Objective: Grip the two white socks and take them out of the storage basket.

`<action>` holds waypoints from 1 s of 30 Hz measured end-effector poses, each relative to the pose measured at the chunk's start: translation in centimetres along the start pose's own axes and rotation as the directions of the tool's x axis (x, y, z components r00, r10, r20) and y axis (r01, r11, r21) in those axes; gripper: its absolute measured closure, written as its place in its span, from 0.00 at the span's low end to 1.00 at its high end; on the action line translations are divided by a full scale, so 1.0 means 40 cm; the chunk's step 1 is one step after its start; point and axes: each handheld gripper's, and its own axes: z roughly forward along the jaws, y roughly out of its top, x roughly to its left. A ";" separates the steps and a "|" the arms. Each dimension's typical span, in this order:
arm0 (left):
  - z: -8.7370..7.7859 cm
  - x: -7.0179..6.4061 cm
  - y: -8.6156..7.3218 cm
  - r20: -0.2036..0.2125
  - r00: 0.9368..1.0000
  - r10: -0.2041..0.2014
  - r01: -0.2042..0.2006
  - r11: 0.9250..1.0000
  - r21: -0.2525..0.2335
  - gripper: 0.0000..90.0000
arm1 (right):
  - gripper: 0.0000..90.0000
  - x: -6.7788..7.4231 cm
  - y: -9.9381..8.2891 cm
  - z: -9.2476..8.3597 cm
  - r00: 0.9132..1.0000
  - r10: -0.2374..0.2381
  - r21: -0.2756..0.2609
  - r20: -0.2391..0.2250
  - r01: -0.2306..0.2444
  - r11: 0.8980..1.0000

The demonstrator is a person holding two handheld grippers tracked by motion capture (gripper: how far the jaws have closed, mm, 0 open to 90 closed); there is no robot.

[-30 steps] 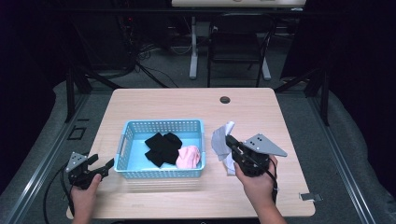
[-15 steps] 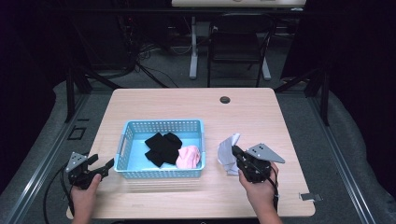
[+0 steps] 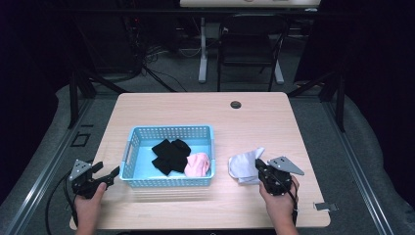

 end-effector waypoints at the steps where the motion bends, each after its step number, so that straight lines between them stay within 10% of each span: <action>1: 0.000 0.000 0.000 0.000 1.000 -0.001 0.001 1.000 0.001 0.26 | 0.97 -0.007 -0.004 0.001 1.000 0.012 0.005 0.008 -0.012 1.000; 11: 0.001 -0.001 0.000 -0.001 1.000 -0.001 0.001 1.000 0.000 0.26 | 0.93 -0.077 -0.043 0.028 0.992 0.108 0.085 0.071 -0.114 0.990; 19: 0.001 0.003 -0.002 -0.004 1.000 -0.007 0.007 1.000 -0.005 0.26 | 0.70 -0.092 -0.052 0.027 0.988 0.131 0.043 0.077 -0.135 0.990; 30: -0.001 0.002 -0.001 0.000 1.000 -0.002 0.002 1.000 -0.001 0.26 | 0.65 -0.077 -0.041 0.011 0.992 0.110 0.007 0.061 -0.110 0.994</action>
